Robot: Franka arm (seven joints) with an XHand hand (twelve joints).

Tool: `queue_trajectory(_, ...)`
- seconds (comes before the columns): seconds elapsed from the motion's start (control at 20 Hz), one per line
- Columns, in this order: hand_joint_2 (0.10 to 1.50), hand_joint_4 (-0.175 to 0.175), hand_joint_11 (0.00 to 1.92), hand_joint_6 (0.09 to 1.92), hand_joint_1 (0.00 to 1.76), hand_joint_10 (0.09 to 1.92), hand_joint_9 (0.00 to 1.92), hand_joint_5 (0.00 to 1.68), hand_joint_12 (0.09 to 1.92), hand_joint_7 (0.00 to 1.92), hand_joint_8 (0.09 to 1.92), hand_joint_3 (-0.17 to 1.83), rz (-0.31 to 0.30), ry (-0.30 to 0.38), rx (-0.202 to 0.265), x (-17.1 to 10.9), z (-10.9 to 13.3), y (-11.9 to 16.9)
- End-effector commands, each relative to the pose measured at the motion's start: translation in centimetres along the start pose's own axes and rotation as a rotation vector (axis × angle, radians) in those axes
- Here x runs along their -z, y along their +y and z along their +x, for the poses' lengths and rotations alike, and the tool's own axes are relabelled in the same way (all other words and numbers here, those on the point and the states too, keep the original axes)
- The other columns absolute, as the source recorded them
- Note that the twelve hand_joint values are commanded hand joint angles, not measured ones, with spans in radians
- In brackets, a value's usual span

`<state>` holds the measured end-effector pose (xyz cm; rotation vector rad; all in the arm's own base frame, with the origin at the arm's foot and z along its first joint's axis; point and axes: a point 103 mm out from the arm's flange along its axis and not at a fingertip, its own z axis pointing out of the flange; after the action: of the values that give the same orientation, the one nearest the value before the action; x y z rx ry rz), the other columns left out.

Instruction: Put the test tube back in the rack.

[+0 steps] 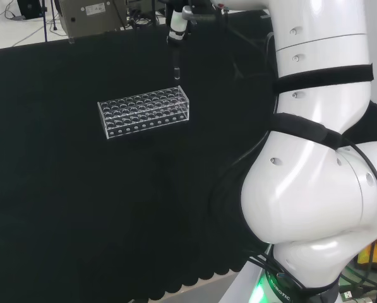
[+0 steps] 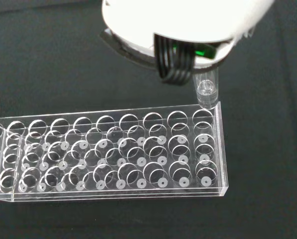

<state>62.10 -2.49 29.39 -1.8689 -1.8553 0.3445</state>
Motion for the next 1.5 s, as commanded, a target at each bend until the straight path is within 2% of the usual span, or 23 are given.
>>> queue_trajectory(0.05, 0.58, -0.175, 0.9, 0.53, 1.43, 0.09, 1.5, 1.34, 1.18, 1.41, 0.71, 0.7, 0.009, 0.001, 0.003, -0.2, 0.0, 0.1)
queue_trajectory(0.5, 0.58, -0.175, 0.9, 0.53, 1.43, 0.09, 1.5, 1.34, 1.18, 1.41, 0.71, 0.7, 0.036, 0.014, 0.003, -2.2, 0.1, 1.9)
queue_trajectory(1.5, 0.58, -0.175, 0.9, 0.53, 1.43, 0.09, 1.5, 1.34, 1.18, 1.41, 0.71, 0.7, 0.059, 0.023, 0.005, -2.9, -0.2, 2.6)
